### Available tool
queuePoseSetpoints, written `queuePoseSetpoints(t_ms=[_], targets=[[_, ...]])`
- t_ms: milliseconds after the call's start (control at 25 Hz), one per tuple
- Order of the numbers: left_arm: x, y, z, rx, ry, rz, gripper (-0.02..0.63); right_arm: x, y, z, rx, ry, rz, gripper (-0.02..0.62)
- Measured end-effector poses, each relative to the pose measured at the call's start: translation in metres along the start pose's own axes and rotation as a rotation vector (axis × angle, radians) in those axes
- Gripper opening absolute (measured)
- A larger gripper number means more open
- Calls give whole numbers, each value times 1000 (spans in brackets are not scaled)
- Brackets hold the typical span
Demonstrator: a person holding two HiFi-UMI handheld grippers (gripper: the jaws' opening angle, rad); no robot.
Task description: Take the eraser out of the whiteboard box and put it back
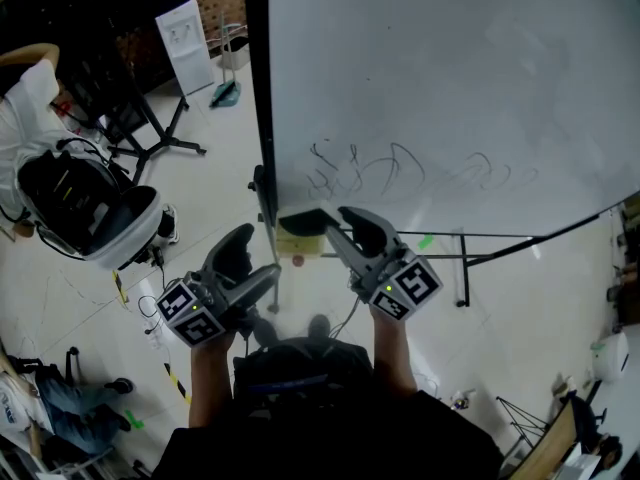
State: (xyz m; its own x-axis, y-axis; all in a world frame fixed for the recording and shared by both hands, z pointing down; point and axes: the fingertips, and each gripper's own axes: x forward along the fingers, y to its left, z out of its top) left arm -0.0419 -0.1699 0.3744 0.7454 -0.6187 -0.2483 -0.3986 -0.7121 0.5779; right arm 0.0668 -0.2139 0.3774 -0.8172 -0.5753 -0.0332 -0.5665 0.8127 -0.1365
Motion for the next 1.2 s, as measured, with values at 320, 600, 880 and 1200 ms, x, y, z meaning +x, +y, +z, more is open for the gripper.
queuePoseSetpoints(t_ms=[320,600,880,1200], targets=[[1,-3,5,9,-11,-5,428,-11,1,36,93,-165,37,154],[6,-8,9,34,-11,-22,428,-17,-1,57,202,-286,85,153],[8,-9,10,40,-8,-25,428,-26,-4,81,256,-388,111,153],[11,-18,13,63,-2,-37,428,-39,-3,111,305,-511,160,153]])
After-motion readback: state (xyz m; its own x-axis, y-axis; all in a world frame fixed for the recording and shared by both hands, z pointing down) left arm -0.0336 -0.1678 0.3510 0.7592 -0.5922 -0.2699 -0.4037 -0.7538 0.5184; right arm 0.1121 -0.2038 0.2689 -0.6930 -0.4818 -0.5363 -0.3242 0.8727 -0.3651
